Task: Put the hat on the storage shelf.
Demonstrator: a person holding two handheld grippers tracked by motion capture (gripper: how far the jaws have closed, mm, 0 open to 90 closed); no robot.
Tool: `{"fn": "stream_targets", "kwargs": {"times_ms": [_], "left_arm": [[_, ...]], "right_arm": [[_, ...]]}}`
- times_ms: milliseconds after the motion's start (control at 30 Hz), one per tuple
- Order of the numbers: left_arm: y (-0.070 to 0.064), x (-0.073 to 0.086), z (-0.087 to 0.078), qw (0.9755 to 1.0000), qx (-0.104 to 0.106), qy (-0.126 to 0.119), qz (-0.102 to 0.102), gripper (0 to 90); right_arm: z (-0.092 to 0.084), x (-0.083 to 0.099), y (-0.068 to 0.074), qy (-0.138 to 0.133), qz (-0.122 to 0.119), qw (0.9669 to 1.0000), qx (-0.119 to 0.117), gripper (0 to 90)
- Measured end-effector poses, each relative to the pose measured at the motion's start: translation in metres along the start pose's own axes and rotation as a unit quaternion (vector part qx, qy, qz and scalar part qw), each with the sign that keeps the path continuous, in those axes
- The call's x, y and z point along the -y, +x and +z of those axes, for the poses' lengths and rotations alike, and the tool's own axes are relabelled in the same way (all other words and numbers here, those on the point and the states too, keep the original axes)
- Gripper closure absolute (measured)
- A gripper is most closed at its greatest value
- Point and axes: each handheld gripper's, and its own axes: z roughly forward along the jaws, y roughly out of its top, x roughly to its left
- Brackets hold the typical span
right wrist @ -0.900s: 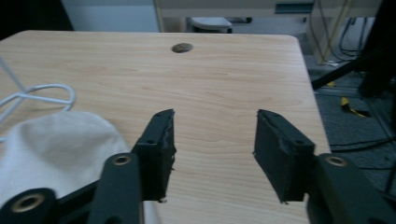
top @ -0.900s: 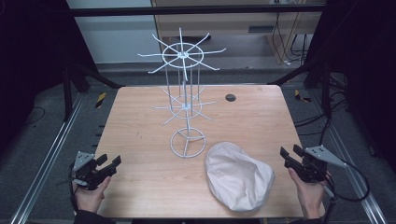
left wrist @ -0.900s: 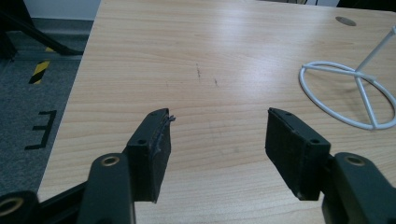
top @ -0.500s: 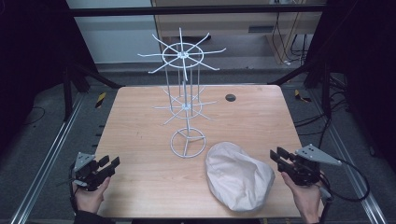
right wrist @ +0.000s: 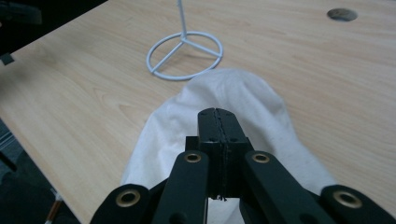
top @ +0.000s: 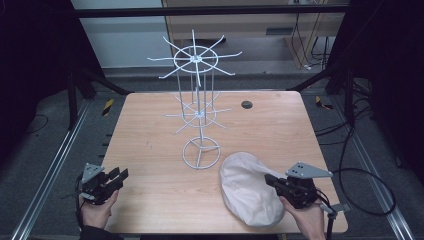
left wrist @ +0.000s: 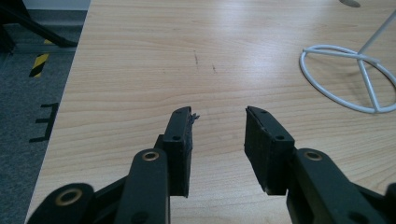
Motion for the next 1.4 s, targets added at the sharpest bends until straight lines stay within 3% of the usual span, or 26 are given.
{"fn": "stream_targets", "kwargs": {"times_ms": [400, 833, 1100, 1400], "left_arm": [[0.000, 0.000, 0.000, 0.9999, -0.008, 0.000, 0.010, 59.6], [-0.001, 0.001, 0.003, 0.9998, -0.011, 0.003, 0.017, 56.4], [0.000, 0.001, 0.004, 0.9998, -0.012, 0.005, 0.018, 55.9], [-0.002, 0.002, 0.005, 0.9997, -0.013, 0.008, 0.021, 55.5]], "right_arm": [[0.012, 0.022, 0.017, 0.039, -0.006, 0.9991, -0.014, 90.0], [0.010, 0.052, 0.015, 0.081, 0.008, 0.9966, -0.013, 90.0], [0.015, 0.054, 0.007, 0.096, 0.004, 0.9952, 0.019, 90.0], [0.020, 0.050, -0.018, 0.092, 0.026, 0.9939, 0.055, 90.0]]}}
